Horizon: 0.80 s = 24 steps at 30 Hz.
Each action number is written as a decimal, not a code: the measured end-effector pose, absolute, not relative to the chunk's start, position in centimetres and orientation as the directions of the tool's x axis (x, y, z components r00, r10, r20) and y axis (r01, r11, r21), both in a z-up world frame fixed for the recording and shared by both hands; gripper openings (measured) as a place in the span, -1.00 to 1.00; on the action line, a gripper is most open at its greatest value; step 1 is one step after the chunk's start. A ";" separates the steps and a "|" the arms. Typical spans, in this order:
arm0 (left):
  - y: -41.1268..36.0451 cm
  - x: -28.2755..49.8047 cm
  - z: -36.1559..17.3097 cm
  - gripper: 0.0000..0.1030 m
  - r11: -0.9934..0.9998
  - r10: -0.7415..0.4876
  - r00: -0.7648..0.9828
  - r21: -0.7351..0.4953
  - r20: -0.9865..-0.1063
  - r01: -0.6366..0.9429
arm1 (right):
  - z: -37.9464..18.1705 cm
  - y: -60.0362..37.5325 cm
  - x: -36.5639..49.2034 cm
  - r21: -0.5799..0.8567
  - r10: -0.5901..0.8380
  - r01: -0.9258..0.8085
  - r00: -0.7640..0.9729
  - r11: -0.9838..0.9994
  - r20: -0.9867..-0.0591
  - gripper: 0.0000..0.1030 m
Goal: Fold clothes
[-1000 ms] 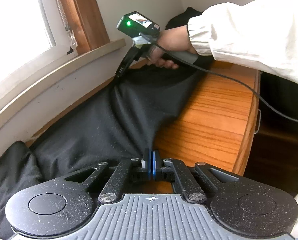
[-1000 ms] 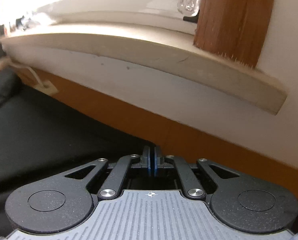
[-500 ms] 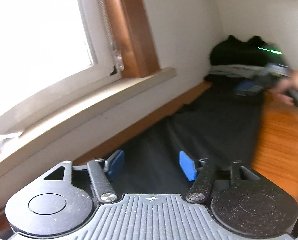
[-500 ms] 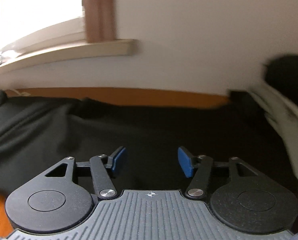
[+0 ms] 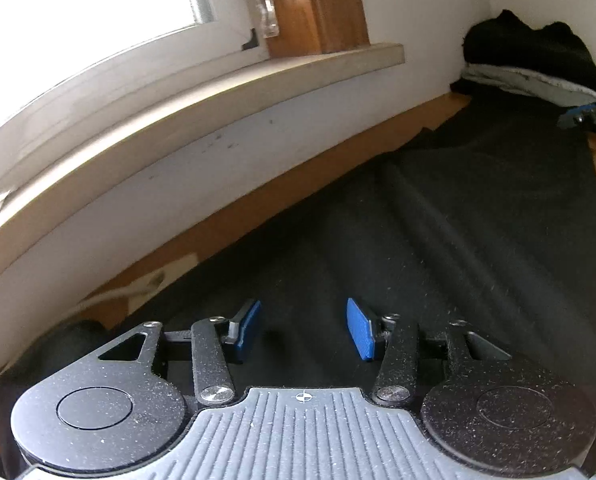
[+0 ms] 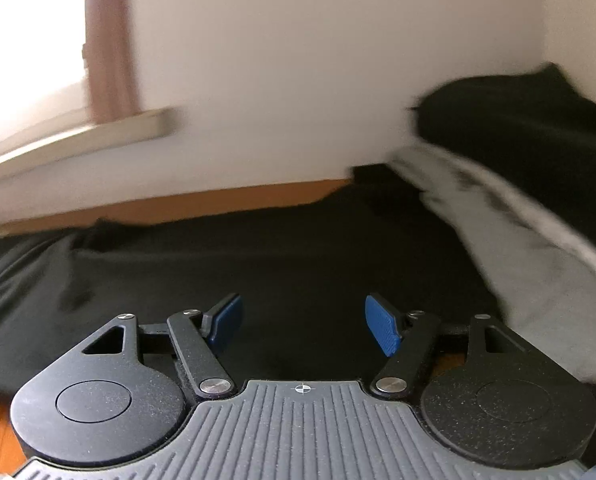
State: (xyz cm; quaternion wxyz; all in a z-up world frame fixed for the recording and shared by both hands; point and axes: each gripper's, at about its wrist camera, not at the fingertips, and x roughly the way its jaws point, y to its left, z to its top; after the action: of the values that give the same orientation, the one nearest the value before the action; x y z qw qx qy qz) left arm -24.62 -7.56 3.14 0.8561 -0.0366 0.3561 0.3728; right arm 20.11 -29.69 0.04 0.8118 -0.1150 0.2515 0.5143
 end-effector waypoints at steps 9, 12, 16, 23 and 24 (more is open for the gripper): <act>-8.1 -30.1 3.4 0.03 0.698 0.611 0.465 0.158 -0.641 -0.699 | -1.7 -33.1 21.9 0.138 0.712 -0.804 0.415 0.578 -0.567 0.31; -8.2 -30.1 3.4 0.05 0.694 0.617 0.461 0.165 -0.637 -0.701 | -1.7 -32.1 22.7 0.202 0.738 -0.800 0.381 0.565 -0.557 0.31; -8.3 -30.4 3.4 0.07 0.689 0.618 0.461 0.156 -0.637 -0.707 | -1.7 -29.6 22.7 0.154 0.728 -0.823 0.377 0.547 -0.572 -0.03; -8.2 -30.5 3.3 0.19 0.671 0.626 0.447 0.149 -0.639 -0.726 | 1.6 -29.7 21.3 -0.043 0.730 -0.829 0.514 0.557 -0.451 -0.91; -8.2 -30.4 3.2 0.22 0.674 0.623 0.450 0.148 -0.639 -0.724 | 2.5 -30.7 21.5 -0.028 0.727 -0.811 0.539 0.585 -0.426 -0.91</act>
State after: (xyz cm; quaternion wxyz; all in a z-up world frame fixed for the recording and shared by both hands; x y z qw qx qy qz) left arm -30.42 -8.22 3.24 0.8483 -0.0732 0.3425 0.3970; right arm 21.50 -30.72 2.49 0.8701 -0.1115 0.1882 0.4417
